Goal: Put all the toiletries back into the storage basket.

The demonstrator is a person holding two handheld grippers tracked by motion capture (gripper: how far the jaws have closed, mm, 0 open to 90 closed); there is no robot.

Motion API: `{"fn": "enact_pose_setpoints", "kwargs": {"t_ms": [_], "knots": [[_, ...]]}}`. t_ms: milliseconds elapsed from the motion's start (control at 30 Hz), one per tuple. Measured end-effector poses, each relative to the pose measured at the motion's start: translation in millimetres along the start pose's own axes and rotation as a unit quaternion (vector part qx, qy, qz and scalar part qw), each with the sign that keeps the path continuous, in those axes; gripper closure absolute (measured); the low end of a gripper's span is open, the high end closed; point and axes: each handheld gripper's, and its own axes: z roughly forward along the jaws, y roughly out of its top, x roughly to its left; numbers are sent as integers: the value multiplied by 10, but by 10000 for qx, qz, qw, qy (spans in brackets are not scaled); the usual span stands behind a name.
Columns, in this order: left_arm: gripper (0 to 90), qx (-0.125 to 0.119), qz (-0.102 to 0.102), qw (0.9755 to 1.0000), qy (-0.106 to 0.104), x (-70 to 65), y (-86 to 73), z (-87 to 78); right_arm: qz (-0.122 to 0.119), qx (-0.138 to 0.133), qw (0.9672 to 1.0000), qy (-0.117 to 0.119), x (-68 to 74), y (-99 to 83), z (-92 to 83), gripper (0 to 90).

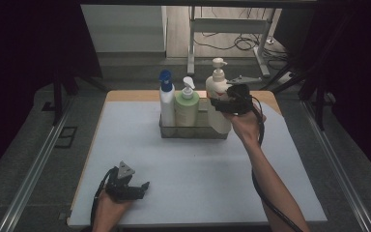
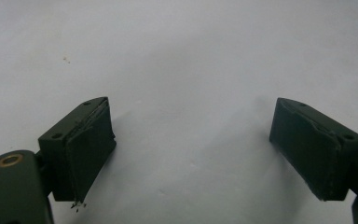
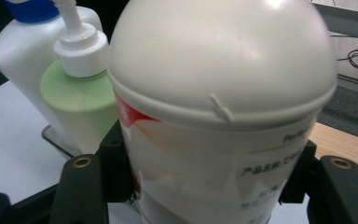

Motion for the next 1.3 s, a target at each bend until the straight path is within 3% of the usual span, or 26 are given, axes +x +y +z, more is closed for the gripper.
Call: {"fn": "enact_pose_setpoints", "kwargs": {"t_ms": [367,767,1300], "knots": [[132,-5,0,10000,-3,1,-1,1,-32,-3,9999,-103,-27,47,200,375],[132,-3,1,10000,-5,1,-1,0,85,-26,9998,-205,-91,67,396,375],[133,-6,-1,10000,-1,0,-1,0,60,-66,9994,-329,-140,-60,480,374]]}}
